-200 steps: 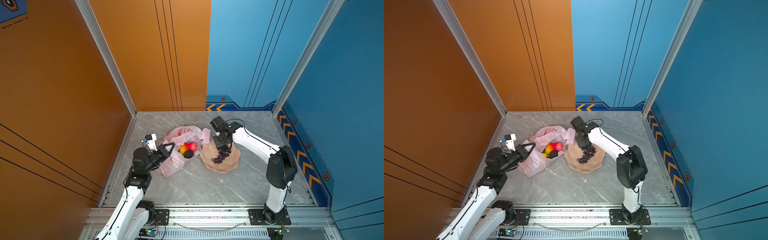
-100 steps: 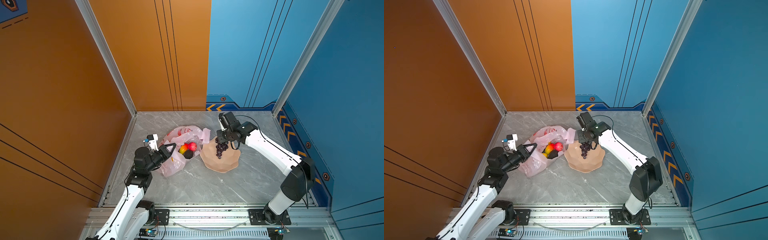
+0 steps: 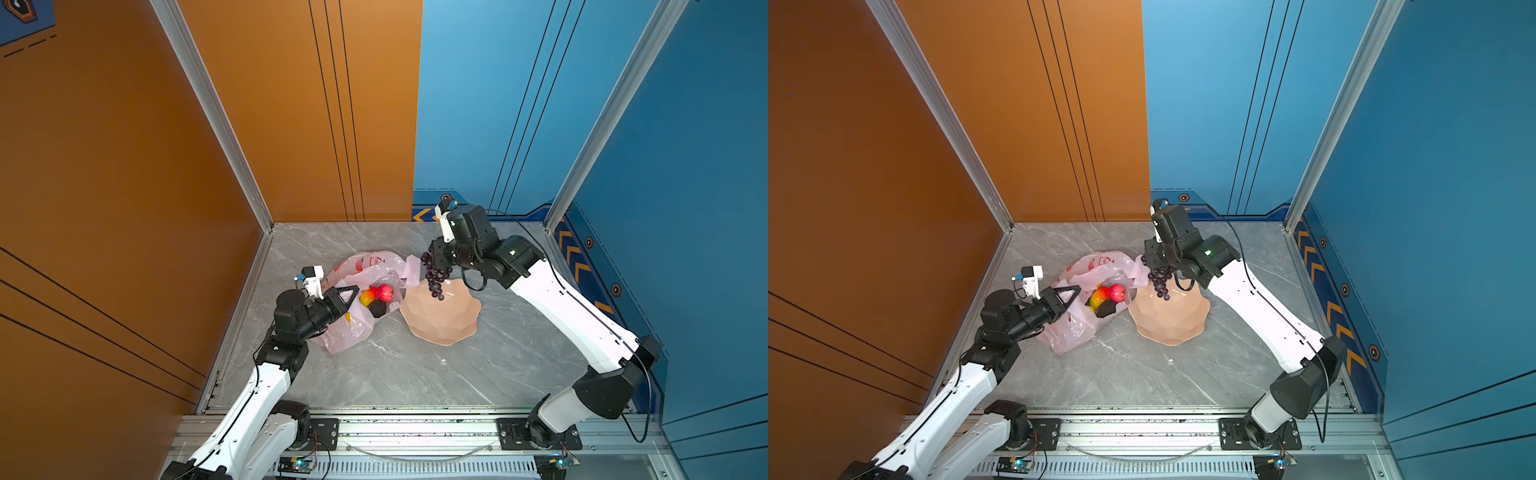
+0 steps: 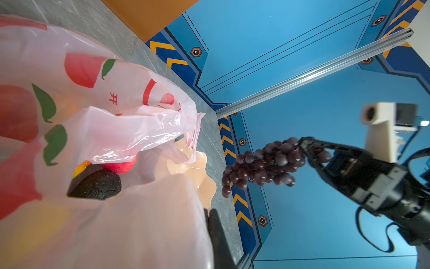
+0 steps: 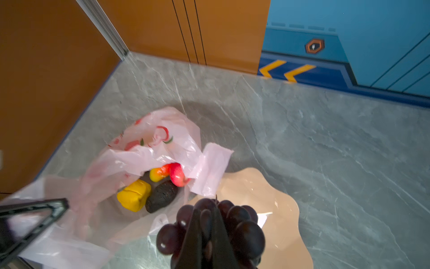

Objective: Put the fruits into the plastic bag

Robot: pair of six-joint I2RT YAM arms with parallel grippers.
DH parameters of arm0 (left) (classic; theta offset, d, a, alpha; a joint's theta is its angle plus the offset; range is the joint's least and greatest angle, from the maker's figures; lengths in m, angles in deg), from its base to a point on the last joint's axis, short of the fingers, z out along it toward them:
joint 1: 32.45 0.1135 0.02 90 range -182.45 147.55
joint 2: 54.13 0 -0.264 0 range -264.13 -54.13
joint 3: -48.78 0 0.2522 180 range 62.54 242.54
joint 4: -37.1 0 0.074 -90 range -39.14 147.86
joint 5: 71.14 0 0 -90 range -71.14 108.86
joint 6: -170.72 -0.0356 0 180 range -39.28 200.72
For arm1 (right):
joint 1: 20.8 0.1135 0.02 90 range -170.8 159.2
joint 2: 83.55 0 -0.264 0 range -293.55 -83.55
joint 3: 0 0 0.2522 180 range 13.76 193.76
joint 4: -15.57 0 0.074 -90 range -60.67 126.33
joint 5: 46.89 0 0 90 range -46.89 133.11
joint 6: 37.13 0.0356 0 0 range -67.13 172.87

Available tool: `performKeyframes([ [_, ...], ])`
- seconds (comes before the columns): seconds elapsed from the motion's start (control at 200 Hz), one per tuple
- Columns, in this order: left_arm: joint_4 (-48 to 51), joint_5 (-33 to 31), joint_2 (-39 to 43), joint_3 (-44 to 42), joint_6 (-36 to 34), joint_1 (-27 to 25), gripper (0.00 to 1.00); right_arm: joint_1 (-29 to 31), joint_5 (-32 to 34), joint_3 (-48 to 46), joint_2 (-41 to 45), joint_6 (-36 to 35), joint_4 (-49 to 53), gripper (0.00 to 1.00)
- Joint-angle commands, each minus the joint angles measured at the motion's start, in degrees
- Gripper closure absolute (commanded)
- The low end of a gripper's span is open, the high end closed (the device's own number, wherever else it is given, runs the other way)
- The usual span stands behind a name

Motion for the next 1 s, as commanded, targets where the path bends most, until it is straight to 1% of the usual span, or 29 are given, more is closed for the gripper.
performKeyframes([
  [0.0,-1.49,-1.47,-0.37,2.14,-1.64,-1.04,1.00,2.58,-0.05,6.48,-1.45,-1.06,1.38,1.00],
  [0.23,-1.89,-2.48,-0.85,2.69,-1.64,-2.58,1.00,6.74,-0.82,18.11,-9.65,-1.94,2.33,1.00],
  [0.385,-2.01,-2.71,-0.67,3.15,-1.33,-2.59,1.00,8.41,-1.97,22.34,-15.04,-1.76,1.95,1.00],
  [0.566,-2.19,-2.69,-0.33,3.50,-1.02,-2.44,1.00,8.79,-4.47,20.73,-19.50,-0.58,-0.87,1.00],
  [0.686,-1.20,-3.79,1.15,3.18,-0.76,-1.92,1.00,9.09,-5.90,18.42,-21.24,0.94,-2.60,1.00],
  [0.801,-0.12,-5.33,2.45,3.06,-0.80,-1.29,1.00,9.21,-7.21,15.33,-21.85,2.46,-4.26,1.00],
  [0.991,-1.90,-5.06,1.49,3.09,0.17,-1.01,1.00,9.95,-10.75,8.86,-22.05,5.53,-8.81,1.00],
])
